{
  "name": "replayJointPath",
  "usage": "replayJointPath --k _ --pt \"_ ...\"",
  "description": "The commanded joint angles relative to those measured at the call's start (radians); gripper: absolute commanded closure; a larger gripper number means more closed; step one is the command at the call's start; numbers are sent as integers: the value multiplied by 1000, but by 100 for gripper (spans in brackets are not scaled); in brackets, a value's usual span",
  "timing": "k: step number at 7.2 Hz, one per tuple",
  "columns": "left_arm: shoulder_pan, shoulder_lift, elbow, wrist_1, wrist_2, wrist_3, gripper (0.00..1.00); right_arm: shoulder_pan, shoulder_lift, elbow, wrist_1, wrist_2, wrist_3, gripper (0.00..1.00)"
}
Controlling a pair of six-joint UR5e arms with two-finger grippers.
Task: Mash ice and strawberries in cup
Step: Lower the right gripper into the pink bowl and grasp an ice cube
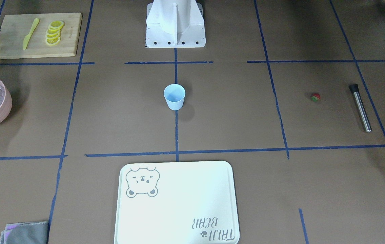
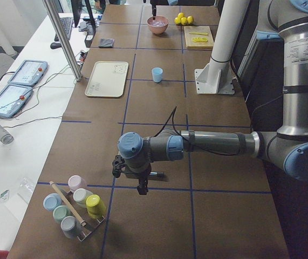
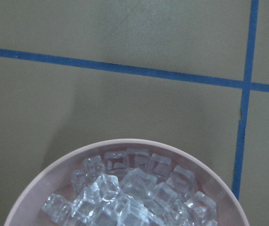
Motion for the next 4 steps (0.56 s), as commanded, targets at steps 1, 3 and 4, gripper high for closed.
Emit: replayJointPath --k 1,3,4 --pt "0 8 -1 -1 0 0 0 -28 0 -1 6 -20 14 4" --pt "2 8 0 0 0 0 0 -46 9 -18 7 -24 13 11" --pt "0 9 0 0 0 0 0 -51 9 -18 6 -24 13 15"
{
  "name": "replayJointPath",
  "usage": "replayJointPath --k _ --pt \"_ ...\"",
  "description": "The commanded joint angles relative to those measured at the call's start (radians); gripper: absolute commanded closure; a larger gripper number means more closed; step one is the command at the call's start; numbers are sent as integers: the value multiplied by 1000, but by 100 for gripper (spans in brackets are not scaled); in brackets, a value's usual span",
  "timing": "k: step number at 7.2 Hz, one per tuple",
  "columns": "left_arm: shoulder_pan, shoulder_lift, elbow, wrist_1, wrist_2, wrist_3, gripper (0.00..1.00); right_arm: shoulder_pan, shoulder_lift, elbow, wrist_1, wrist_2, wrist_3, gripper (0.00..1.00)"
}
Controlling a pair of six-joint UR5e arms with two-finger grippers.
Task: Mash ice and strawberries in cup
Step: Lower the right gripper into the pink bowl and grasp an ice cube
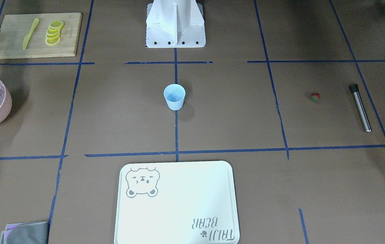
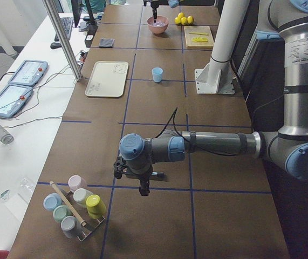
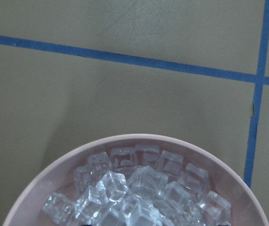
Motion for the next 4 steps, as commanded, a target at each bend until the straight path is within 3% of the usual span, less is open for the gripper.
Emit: replayJointPath --k 1,4 --pt "-1 1 0 1 0 0 0 -17 3 -5 -1 -1 0 19" --pt "4 0 0 -3 0 0 0 -28 5 -17 -1 -1 0 33"
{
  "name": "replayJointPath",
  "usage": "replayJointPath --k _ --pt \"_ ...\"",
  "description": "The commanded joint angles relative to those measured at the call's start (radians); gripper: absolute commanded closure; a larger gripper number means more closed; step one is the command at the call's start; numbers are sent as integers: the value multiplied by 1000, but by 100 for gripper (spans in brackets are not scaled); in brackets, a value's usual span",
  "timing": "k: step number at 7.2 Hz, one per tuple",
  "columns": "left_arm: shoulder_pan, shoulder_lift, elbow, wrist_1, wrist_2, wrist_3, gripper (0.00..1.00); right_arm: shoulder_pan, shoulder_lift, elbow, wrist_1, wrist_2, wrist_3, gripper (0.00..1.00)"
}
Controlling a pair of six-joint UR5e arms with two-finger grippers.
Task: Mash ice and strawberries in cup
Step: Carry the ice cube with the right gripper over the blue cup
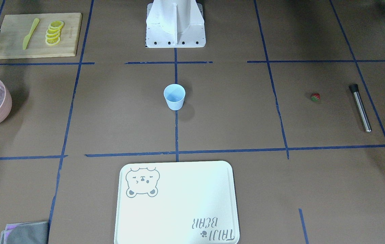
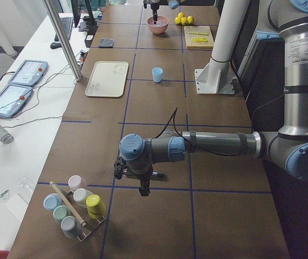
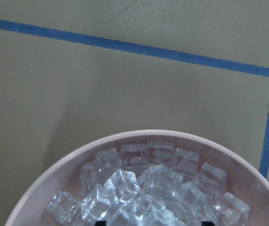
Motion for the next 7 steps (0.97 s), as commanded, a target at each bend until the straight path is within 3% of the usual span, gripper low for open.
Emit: replayJointPath --k 1,4,7 --pt "4 0 0 -2 0 0 0 -2 2 -6 0 0 -2 45" --pt "12 0 -2 -9 -2 2 0 -1 2 -6 0 2 -8 92" --pt "12 0 -2 -9 -2 2 0 86 43 72 -18 25 -21 95"
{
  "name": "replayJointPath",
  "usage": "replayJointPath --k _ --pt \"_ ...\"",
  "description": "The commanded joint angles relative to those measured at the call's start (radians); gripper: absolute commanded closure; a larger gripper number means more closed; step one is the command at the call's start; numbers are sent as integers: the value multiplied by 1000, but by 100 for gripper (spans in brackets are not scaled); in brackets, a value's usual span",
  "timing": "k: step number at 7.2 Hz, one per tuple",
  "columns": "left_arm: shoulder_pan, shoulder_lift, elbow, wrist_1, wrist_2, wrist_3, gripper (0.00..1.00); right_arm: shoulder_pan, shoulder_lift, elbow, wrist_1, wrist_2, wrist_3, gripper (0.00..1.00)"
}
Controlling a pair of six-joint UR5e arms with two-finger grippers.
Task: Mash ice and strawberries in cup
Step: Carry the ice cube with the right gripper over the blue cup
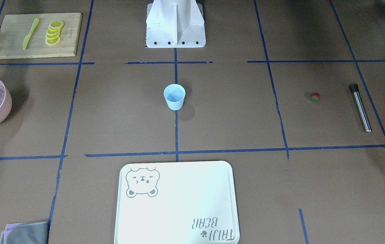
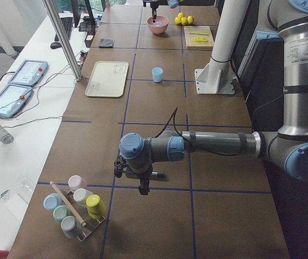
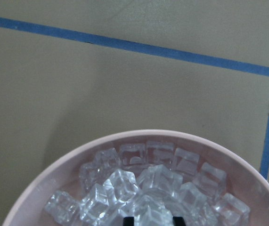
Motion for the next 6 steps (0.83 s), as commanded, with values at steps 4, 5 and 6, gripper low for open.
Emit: replayJointPath --k 4,5,6 --pt "0 0 0 -2 0 0 0 56 320 155 -421 73 8 97" --pt "0 0 -5 -2 0 0 0 8 374 163 -431 67 8 96" --pt "0 0 -6 -3 0 0 0 -56 437 158 -436 64 37 95"
